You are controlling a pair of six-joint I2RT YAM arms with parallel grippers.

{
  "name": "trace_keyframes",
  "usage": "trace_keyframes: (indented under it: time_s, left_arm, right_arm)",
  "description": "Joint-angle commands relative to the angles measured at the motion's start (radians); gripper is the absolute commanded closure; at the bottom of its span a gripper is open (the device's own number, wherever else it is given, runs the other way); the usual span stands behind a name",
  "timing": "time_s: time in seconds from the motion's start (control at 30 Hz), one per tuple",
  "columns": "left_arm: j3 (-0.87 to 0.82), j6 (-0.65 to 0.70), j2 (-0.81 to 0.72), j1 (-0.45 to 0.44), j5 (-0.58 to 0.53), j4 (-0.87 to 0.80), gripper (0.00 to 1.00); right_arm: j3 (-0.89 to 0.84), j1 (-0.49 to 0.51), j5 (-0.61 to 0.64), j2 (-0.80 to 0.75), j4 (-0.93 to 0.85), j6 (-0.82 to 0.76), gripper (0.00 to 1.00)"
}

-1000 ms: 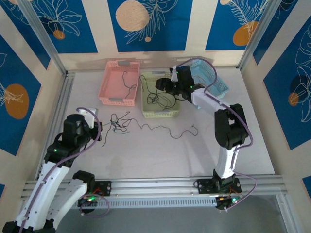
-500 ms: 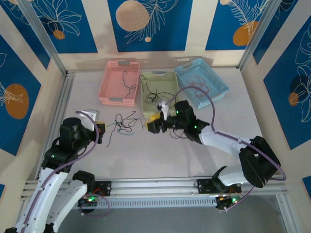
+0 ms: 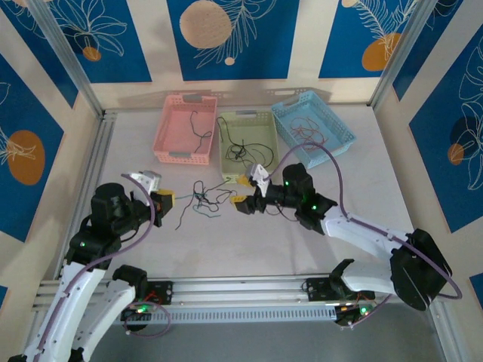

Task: Untangle the cables

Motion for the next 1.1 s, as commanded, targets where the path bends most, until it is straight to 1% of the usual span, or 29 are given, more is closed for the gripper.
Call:
trace_keyframes:
  time_s: [0.0,0.17,0.27,0.37,0.53,0.7,1.0,1.07]
  left_arm:
    - [-0.010,0.014,-0.004,0.003,0.043,0.036,1.00]
    - [-0.010,0.015,0.000,0.002,0.042,0.033,1.00]
    - [-0.008,0.015,0.004,0.002,0.045,0.033,1.00]
    - [-0.010,0.014,0.005,0.001,0.046,0.033,1.00]
    - [-0.007,0.014,0.009,0.001,0.046,0.029,1.00]
    - [-0.007,0.015,0.007,0.001,0.043,0.029,1.00]
    - [-0.008,0.013,0.007,-0.001,0.042,0.029,1.00]
    - [-0.008,0.012,0.006,-0.002,0.043,0.031,1.00]
  right_arm:
    - [0.127,0.008,0.022,0.045,-0.171,-0.216,0.37]
    - [0.148,0.000,-0.033,0.064,-0.112,-0.230,0.36]
    - [0.206,0.019,-0.034,0.113,-0.172,-0.279,0.37]
    - [0.259,0.027,-0.009,0.156,-0.220,-0.332,0.37]
    - [0.320,0.030,-0.047,0.216,-0.261,-0.358,0.39]
    - [0.347,0.051,-0.027,0.269,-0.299,-0.400,0.41]
    - [0.380,0.077,0.018,0.320,-0.332,-0.468,0.42]
    - [0.380,0.077,0.007,0.317,-0.328,-0.473,0.47]
